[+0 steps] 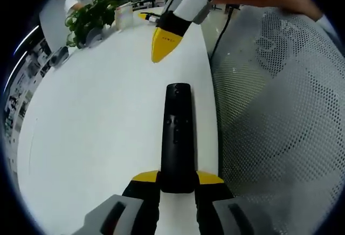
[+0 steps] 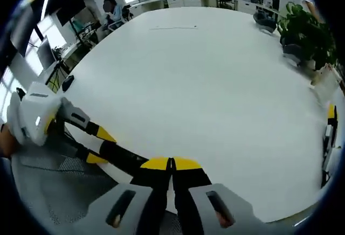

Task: Press the specified remote control buttons in sequence, fully releasing each button before pressing the next.

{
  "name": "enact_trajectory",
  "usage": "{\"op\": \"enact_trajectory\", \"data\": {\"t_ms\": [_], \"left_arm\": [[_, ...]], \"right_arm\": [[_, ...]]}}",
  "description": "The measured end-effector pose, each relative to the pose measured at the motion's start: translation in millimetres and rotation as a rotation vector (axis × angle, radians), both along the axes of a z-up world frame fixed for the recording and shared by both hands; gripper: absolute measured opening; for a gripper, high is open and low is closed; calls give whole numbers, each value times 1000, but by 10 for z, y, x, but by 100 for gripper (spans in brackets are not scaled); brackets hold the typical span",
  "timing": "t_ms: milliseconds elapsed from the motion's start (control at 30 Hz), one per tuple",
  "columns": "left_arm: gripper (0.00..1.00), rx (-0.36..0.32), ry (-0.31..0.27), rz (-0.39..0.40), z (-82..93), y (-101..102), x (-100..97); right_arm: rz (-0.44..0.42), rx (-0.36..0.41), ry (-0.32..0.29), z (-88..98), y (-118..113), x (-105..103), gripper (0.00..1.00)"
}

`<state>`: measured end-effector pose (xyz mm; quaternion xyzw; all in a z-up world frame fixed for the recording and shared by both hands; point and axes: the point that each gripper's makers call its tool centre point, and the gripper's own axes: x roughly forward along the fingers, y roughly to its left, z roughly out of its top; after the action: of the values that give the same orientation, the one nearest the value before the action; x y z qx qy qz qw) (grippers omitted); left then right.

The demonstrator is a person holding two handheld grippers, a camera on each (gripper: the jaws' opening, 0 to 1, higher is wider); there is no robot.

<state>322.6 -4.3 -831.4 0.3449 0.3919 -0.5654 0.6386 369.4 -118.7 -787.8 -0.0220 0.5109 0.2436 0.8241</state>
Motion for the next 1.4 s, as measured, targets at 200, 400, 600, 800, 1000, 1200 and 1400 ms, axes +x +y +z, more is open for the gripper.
{"op": "enact_trajectory", "data": {"t_ms": [200, 400, 600, 800, 1000, 1200, 1400], "left_arm": [[24, 2, -1, -13, 1, -3, -3], [24, 2, -5, -37, 2, -13, -12], [24, 3, -7, -52, -1, -19, -21], [24, 5, -5, -60, -2, -23, -26], [24, 2, -6, -63, -2, -25, -27], [24, 4, -2, -57, -3, -25, -24], [24, 3, -6, -67, -2, -27, -27]], "right_arm": [[19, 4, 86, -100, 27, -130, 0], [48, -32, 174, -244, 21, -272, 0], [64, -43, 223, -300, 24, -355, 0], [67, -51, 241, -319, 17, -383, 0], [77, -60, 258, -352, 32, -415, 0], [67, -57, 262, -360, 22, -407, 0], [31, -33, 282, -364, 17, -389, 0]]}}
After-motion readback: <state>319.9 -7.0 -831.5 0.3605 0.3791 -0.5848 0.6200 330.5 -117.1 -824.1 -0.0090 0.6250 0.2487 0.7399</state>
